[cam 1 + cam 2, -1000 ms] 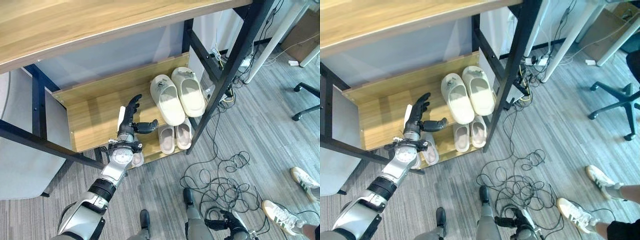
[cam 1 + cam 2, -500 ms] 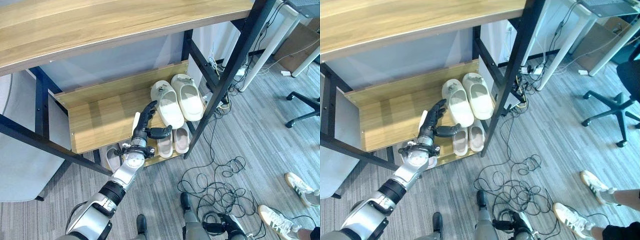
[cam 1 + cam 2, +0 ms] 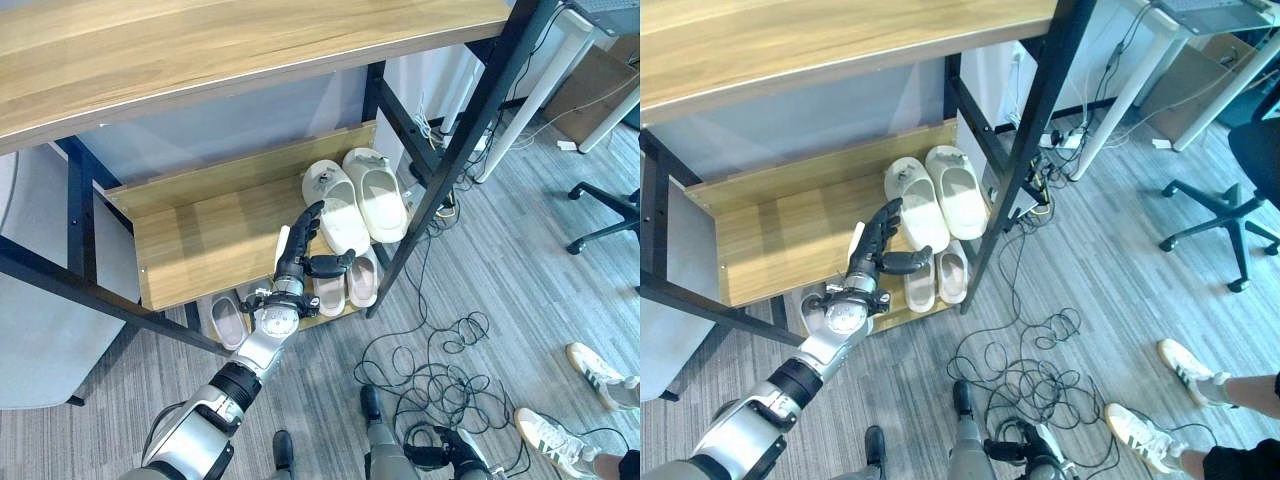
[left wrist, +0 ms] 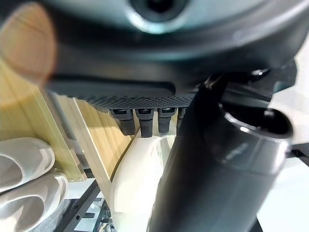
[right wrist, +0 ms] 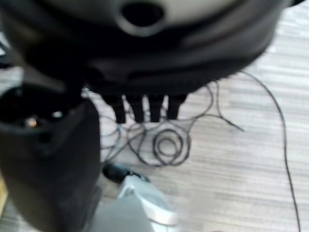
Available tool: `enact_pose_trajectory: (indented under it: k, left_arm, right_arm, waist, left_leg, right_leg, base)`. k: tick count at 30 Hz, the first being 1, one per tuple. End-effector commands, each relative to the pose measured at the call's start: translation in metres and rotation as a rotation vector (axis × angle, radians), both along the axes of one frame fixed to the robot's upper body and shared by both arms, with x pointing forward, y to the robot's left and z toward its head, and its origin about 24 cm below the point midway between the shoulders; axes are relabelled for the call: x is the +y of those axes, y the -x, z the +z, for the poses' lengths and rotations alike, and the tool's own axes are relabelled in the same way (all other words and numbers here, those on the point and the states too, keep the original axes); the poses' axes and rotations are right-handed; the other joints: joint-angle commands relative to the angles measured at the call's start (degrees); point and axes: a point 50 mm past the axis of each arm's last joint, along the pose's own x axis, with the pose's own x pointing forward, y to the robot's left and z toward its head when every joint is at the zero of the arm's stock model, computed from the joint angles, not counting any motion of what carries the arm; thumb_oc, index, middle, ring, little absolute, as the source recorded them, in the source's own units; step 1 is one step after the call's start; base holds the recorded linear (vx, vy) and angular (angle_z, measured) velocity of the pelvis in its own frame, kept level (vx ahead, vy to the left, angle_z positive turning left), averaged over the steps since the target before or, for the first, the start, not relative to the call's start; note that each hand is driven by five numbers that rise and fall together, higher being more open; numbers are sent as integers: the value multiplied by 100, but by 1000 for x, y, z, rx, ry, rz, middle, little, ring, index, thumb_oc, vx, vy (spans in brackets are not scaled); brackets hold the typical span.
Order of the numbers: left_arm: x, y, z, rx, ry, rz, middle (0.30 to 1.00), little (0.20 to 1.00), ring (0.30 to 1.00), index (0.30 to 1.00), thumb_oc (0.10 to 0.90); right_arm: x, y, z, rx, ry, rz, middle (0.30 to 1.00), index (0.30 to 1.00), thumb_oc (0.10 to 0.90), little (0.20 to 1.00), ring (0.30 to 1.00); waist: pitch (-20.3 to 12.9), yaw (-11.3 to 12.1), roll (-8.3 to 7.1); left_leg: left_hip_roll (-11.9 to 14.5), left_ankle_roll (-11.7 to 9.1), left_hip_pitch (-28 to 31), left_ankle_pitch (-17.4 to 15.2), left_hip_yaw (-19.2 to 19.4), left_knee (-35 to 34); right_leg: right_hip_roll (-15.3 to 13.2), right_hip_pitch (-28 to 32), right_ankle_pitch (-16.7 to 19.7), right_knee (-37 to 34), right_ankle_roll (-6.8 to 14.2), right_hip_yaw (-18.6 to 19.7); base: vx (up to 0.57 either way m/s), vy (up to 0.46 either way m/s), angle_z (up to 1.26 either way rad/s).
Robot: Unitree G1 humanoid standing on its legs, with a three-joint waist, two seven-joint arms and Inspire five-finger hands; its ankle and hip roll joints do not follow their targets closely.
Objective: Arrange the slippers neatly on the shoe rack.
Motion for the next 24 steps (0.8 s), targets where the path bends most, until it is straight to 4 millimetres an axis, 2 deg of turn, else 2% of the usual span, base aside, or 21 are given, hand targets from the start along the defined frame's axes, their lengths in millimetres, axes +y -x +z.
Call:
enact_pose_trajectory:
  k: [1, 6, 9, 14, 15, 17, 20, 24]
  left_arm:
    - [-69, -4, 41, -114, 35, -223, 900, 900, 900, 900, 800]
    - [-67, -6, 41, -134, -33, -218, 900, 900, 900, 900, 800]
    - [-60, -7, 41, -156, -87, -201, 900, 900, 900, 900, 800]
    - [-30, -5, 41, -202, -106, -127, 900, 900, 900, 900, 800]
    - [-17, -3, 42, -237, -157, -94, 900, 900, 900, 900, 800]
    - [-13, -2, 42, -251, -175, -82, 900, 900, 900, 900, 800]
    - [6, 5, 43, -285, -175, -20, 900, 900, 900, 900, 800]
    - [15, 12, 40, -297, -193, -15, 900, 900, 900, 900, 800]
  right_arm:
    - [-23, -9, 9, -22, 90, 22, 900, 900, 800, 900, 900]
    - [-24, -9, 9, -23, 91, 23, 900, 900, 800, 900, 900]
    - [-23, -7, 9, -23, 83, 13, 900, 900, 800, 900, 900]
    - [-20, -4, 7, -27, 59, -13, 900, 900, 800, 900, 900]
    - [-18, -4, 6, -25, 46, -25, 900, 900, 800, 900, 900]
    - [-17, -5, 6, -28, 40, -28, 900, 900, 800, 900, 900]
    - [-11, -4, 4, -29, 12, -51, 900, 900, 800, 900, 900]
    - [-9, 0, 2, -19, -3, -60, 900, 900, 800, 900, 900]
  waist:
    - [331, -223, 300]
    - [310, -218, 320]
    - [291, -202, 331]
    - [283, -115, 327]
    - [276, -46, 319]
    - [277, -23, 316]
    - [223, 88, 310]
    - [164, 160, 308]
  left_leg:
    - [146, 176, -636, -536, -310, 290]
    - [151, 176, -634, -539, -314, 295]
    - [157, 176, -627, -544, -328, 309]
    - [153, 170, -603, -553, -379, 340]
    - [155, 169, -579, -561, -410, 356]
    - [156, 168, -559, -564, -423, 356]
    - [145, 164, -464, -581, -470, 344]
    - [131, 163, -327, -592, -506, 325]
  right_leg:
    - [10, 106, -1346, 482, 181, -195]
    - [15, 131, -1350, 479, 180, -214]
    - [15, 155, -1354, 473, 182, -221]
    - [8, 227, -1383, 482, 183, -278]
    - [9, 292, -1408, 491, 184, -318]
    - [6, 325, -1418, 488, 185, -337]
    - [3, 475, -1451, 481, 190, -425]
    - [3, 640, -1467, 452, 196, -496]
  base:
    - [0, 0, 0]
    - [2, -2, -1]
    - [0, 0, 0]
    - [0, 0, 0]
    - [0, 0, 0]
    - [0, -4, -2]
    - [19, -1, 0]
    - [28, 6, 4]
